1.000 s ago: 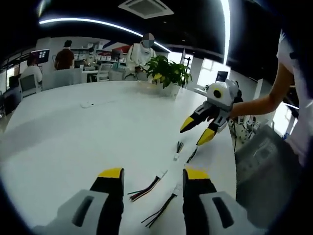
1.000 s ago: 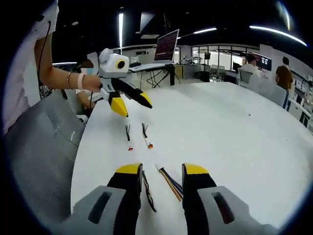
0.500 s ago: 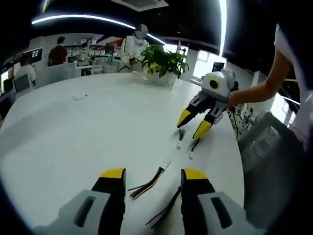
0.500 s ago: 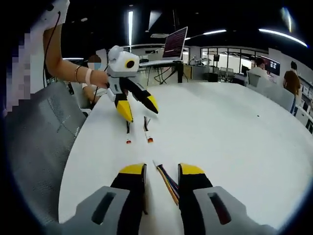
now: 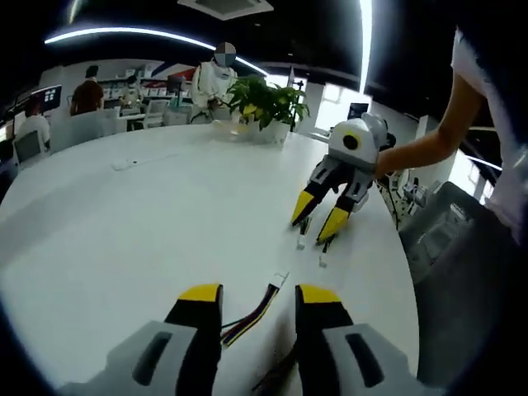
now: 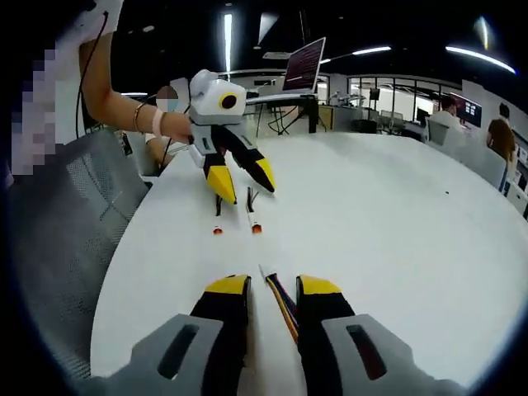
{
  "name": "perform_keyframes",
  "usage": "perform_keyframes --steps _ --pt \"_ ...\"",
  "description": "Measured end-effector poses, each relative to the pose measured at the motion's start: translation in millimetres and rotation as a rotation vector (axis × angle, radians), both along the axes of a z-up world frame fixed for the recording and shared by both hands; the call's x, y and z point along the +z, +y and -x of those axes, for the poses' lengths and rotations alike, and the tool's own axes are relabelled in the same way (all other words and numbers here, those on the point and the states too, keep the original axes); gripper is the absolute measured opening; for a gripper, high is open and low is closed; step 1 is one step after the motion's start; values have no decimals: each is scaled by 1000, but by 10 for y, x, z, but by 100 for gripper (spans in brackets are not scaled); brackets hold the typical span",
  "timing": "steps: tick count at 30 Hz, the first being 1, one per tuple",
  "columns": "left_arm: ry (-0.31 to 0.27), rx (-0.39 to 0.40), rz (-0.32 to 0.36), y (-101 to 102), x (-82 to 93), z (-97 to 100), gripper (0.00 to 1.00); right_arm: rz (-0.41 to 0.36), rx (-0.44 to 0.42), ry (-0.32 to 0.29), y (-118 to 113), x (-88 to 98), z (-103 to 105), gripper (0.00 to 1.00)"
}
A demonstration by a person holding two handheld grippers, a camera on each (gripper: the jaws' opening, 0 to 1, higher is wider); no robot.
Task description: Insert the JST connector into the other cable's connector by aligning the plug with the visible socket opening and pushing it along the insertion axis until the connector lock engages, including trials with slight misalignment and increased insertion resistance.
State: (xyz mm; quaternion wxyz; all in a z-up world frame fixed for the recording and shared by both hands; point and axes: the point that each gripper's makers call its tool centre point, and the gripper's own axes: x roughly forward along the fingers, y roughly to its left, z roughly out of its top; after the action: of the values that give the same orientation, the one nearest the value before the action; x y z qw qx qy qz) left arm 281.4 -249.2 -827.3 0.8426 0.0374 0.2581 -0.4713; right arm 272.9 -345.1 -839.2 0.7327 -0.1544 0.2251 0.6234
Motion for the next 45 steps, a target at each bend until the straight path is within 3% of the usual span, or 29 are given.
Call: perform_keyframes --steps 8,24,30,32,45 --pt "-32 -48 4 -80 -34 15 27 8 19 -2 30 -49 -1 18" --pt "-40 -96 27 -200 -48 28 15 9 40 -16 76 -66 -13 17" --pt "-69 -127 19 -226 -44 35 11 17 48 -35 79 -74 -34 12" --pt "-91 -149 -15 -233 -77 50 11 18 44 -30 83 -73 -37 12" --pt "-107 -189 -53 -246 -149 77 6 28 45 -45 83 -79 -50 8"
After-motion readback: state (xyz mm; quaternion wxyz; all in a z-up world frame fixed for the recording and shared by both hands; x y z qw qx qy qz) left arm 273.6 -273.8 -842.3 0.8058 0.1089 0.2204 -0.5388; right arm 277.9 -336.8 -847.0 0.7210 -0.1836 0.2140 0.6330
